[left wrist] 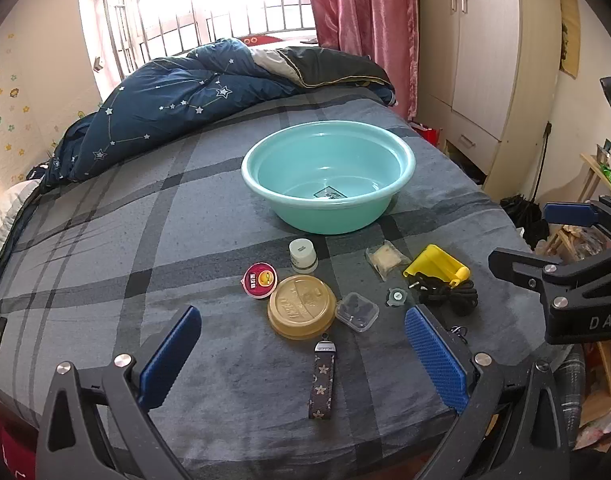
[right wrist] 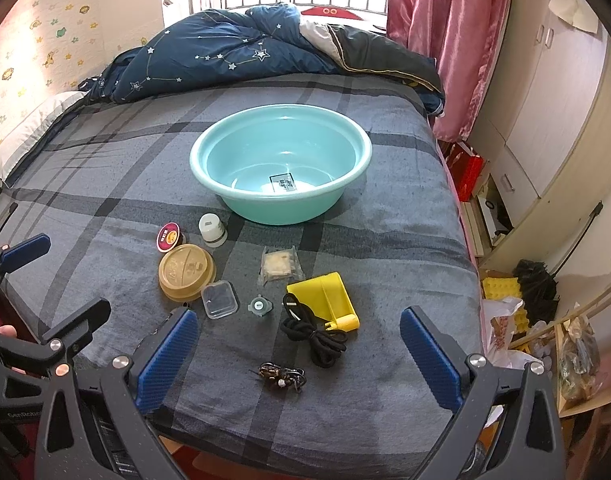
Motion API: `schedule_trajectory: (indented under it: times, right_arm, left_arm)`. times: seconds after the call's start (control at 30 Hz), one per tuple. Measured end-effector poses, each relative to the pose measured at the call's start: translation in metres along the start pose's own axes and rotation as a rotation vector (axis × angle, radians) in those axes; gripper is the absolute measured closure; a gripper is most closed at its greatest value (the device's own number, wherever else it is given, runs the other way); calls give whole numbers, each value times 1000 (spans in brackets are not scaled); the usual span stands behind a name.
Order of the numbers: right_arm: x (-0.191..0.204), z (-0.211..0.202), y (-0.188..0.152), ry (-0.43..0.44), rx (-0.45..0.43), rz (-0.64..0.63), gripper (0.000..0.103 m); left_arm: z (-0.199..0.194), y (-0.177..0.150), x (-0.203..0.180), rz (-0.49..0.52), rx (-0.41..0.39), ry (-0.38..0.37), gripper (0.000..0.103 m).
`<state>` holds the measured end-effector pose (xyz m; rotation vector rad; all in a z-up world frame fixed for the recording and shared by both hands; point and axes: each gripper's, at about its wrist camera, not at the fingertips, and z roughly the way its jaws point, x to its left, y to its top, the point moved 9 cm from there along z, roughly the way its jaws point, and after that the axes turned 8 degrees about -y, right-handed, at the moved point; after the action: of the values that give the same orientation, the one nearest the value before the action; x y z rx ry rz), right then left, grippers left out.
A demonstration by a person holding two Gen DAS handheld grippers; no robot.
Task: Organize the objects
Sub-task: 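Move both tools toward the brown strap and the metal key ring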
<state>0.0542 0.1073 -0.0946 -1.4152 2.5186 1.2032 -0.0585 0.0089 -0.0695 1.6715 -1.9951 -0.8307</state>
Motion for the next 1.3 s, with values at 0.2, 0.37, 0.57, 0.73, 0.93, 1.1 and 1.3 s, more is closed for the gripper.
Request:
schedule_trajectory:
  times: [0.2, 0.37, 0.57, 0.73, 0.93, 1.1, 1.3]
  right_arm:
    - [-1, 0, 0, -2, 4, 7, 0]
    - [-2, 3, -2, -8, 16, 15, 0]
    - [-6, 8, -5, -14, 30, 29, 0]
    - [-10, 12, -9, -19, 44, 46, 0]
    - [-12, 23, -22, -39, 84, 77, 0]
    - [-8, 36, -36, -27, 111, 88, 0]
    - [-1, 54, -52, -25, 146, 99, 0]
  left_arm:
    - [1, -2, 1, -2, 5, -12, 0]
    - [2, -3, 0, 0, 9, -25, 0]
    - [5, -7, 4, -16, 7, -49, 0]
    - [10, -14, 3, -2, 14, -65, 0]
    - [24, -31, 5, -16, 41, -105, 0]
    - [36, -49, 8, -13, 65, -107, 0]
    - [51, -64, 10, -27, 90, -131, 0]
